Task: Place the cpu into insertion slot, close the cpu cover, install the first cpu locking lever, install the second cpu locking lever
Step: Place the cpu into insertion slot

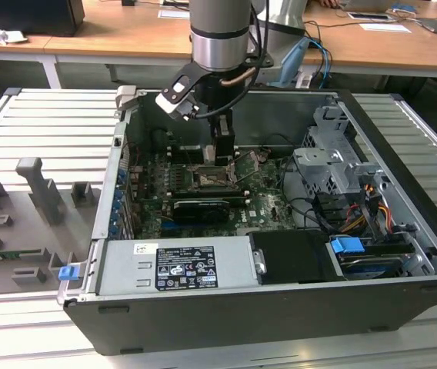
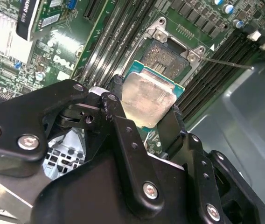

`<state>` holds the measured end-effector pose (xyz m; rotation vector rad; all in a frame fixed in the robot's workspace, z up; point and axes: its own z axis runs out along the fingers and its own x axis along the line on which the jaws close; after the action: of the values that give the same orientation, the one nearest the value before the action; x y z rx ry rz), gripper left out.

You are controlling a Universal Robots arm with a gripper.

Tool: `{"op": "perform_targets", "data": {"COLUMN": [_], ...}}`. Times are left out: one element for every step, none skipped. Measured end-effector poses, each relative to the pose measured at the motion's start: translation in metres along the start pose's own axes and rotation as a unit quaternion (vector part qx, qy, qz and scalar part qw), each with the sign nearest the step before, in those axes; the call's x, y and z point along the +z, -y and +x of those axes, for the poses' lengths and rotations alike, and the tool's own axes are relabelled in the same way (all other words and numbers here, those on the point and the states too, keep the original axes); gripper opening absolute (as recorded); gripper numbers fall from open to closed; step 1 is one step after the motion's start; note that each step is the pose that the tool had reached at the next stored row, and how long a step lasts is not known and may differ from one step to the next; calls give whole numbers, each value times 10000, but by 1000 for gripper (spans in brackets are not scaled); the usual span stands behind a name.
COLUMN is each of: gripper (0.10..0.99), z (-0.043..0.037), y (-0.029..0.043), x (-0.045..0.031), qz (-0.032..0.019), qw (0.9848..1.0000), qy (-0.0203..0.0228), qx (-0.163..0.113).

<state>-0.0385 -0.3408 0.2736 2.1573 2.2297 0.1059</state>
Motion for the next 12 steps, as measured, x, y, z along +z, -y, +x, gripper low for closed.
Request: {"op": "perform_targets", "data": {"gripper": [541, 541, 541, 541, 541, 541, 541, 541, 541, 541, 541, 541], "z": [8, 22, 26, 30, 33, 34, 36, 38, 39, 39, 39, 39], "y": [3, 5, 8, 9, 11, 13, 15, 16, 17, 19, 20, 21], "x": [43, 77, 115, 149, 176, 194, 219, 237, 256, 269, 286, 297], "qz": [2, 3, 4, 4, 4, 3, 4, 4, 4, 4, 3, 3], "qw": [9999, 9999, 9999, 9998, 9998, 9999, 9999, 9999, 9998, 9999, 9999, 9999], "qy": [-9, -11, -6, -2, -2, -3, -2, -2, -2, -2, 0, 3], "qx": [-123, -162, -171, -173, -173, -173, -173, -173, -173, -172, -148, -107]}}
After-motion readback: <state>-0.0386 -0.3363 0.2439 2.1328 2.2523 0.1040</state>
